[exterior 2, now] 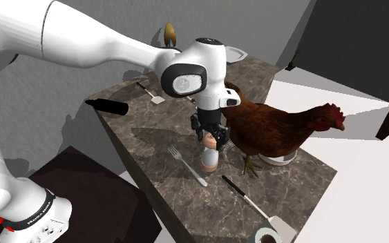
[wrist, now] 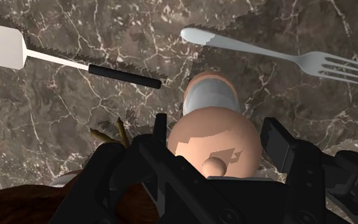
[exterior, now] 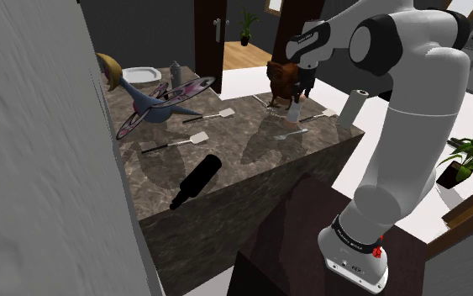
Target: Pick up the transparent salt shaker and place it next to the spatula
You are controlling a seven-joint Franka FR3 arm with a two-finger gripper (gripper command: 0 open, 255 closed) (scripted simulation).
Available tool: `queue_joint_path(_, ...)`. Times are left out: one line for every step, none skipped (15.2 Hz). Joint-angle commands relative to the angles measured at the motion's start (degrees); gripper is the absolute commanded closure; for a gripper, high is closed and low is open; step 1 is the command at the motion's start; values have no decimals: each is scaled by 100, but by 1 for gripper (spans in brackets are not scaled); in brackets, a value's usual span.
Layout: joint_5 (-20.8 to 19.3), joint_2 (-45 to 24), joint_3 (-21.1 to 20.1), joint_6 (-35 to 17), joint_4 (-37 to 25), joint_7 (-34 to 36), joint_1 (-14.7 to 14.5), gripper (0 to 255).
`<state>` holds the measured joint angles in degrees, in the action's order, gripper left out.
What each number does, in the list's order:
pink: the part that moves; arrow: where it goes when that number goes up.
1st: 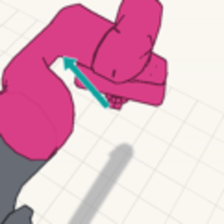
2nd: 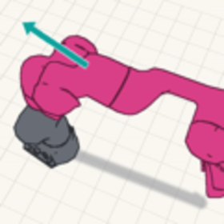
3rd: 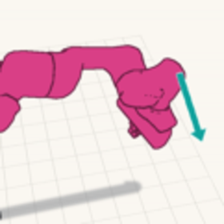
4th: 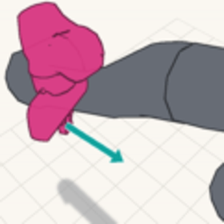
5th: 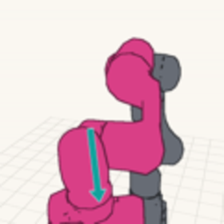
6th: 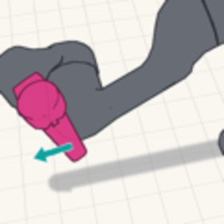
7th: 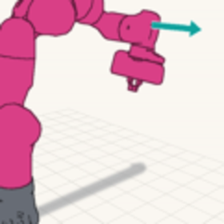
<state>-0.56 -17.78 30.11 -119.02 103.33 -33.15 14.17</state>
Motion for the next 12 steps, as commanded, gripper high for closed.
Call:
queue_joint_path(1,-2,-1,0,3,0,0,255)
queue_joint_path(1,-2,-1,-1,3,0,0,255)
queue_joint_path(2,-6,-1,0,-1,0,1,255)
queue_joint_path(-12,25,5,68,-42,1,-5,255)
queue_joint_path(-26,54,11,136,-83,3,-10,255)
queue_joint_path(-38,80,16,205,-129,3,-14,255)
queue_joint_path(-51,107,21,274,-174,3,-19,255)
queue_joint_path(-63,132,26,343,-221,3,-23,255)
queue_joint_path(-74,156,31,412,-269,2,-26,255)
queue_joint_path(-84,179,35,482,-318,1,-29,255)
queue_joint_path(-94,201,39,552,-369,0,-32,255)
queue_joint_path(-103,222,43,622,-421,-2,-35,255)
